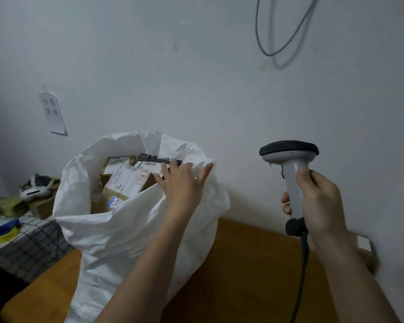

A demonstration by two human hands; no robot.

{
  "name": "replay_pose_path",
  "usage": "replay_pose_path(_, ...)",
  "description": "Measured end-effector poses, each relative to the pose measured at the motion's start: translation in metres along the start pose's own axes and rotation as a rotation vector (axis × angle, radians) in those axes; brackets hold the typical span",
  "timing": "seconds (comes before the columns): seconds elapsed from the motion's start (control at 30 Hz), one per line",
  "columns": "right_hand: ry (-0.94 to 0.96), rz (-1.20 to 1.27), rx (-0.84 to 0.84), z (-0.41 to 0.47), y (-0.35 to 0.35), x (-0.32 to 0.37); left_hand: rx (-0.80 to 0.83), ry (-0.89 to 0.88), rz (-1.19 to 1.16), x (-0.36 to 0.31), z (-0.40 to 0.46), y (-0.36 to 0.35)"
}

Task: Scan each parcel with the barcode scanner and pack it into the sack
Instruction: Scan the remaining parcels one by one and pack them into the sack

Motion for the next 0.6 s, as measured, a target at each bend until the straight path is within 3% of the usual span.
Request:
replay_pose_path(0.33,-0.051,-0.052,-0.121,0.024,0.042,-0.028,-0.115,-0.117,0.034,-0.038,-0.015,-0.046)
replay_pose_path(0.6,-0.131,-0.076,-0.253,0.051,0.087,-0.060,-0.304,-0.480,0.051,-0.081,-0.034,-0.094)
Point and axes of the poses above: each hand's wrist, its own z-axis towards the middle knuckle, its own y-axis out of the back of the hand, x = y × z, the point moved 1 cm from there along z, towards the middle knuckle, and after that the axes turned 5 degrees about -x, right-handed, at the moved point
